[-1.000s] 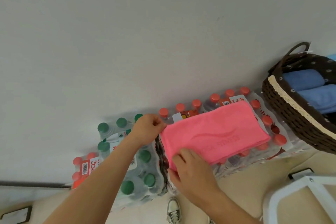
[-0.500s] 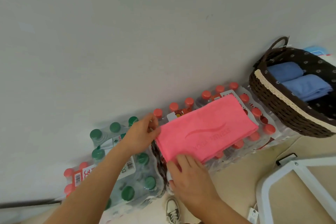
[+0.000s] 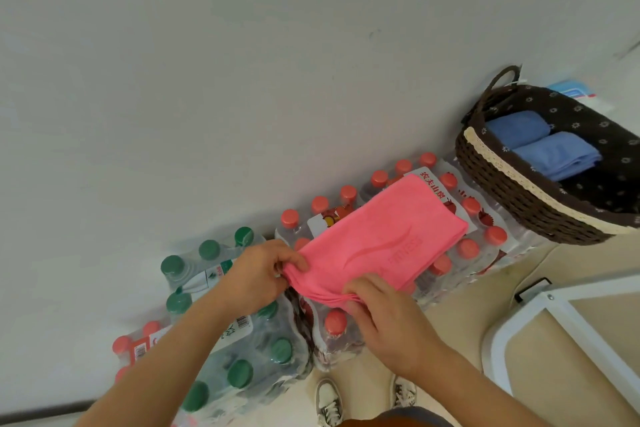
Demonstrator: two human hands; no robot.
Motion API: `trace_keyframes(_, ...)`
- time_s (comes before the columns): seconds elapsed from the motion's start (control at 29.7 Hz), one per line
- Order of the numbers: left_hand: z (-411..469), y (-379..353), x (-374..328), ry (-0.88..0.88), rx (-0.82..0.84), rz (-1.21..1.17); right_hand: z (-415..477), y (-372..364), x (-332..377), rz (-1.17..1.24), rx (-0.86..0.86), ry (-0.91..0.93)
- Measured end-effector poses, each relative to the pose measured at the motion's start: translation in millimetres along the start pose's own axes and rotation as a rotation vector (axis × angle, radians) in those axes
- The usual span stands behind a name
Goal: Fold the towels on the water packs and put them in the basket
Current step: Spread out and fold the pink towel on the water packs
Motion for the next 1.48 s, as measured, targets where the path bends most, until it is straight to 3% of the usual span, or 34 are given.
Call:
trace_keyframes(0.24, -25, 50, -50, -0.122, -0.070, -0.252, -6, 98, 39, 0.356, 0.002, -0.017)
trace_keyframes(0.34, -37, 94, -85, -0.253, -0.103, -0.450, -7, 130, 68, 0.845, 0.044, 0.054)
trace_keyframes(0.44, -34, 125, -120, -0.360, -0.164, -0.468, -5, 150, 83, 1.229, 0.008, 0.150)
trace_keyframes(0.57, 3, 146, -165, -0.382, -0.203, -0.369, -6, 170, 71, 1.399, -0.143, 0.182)
trace_keyframes(0.64, 35, 143, -177, -0.346, -0.164, -0.262, -6, 173, 47, 1.372, -0.222, 0.108)
trace_keyframes(0.81, 137, 84, -167, -0.211, -0.065, 0.137, -6, 153, -59, 1.110, -0.361, -0.290)
trace_keyframes(0.98, 218, 11, -164, -0.192, -0.023, 0.456, -10, 133, -149, 0.540, -0.398, -0.598)
trace_keyframes(1.08, 250, -10, -170, -0.168, -0.024, 0.479, -13, 135, -165, 0.331, -0.403, -0.661)
trace_keyframes(1.18, 267, -15, -173, -0.112, -0.027, 0.402, -12, 140, -171, 0.226, -0.444, -0.619)
trace_keyframes(1.25, 266, -10, -174, -0.071, -0.034, 0.253, -11, 144, -167, 0.172, -0.470, -0.481)
trace_keyframes(1.38, 230, 8, -166, 0.067, -0.105, -0.359, -5, 144, -133, -0.064, -0.401, -0.115)
trace_keyframes(1.48, 193, 18, -141, 0.191, -0.197, -0.395, 3, 134, -104, -0.204, -0.333, 0.048)
Point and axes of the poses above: each hand's wrist, its own z-axis towards the middle knuckle, its own y-axis out of the back of the hand, x = y × z, the point moved 2 cm from there along z, towards the middle knuckle, and after that the axes turned 13 degrees about x, right-handed, at the moved point
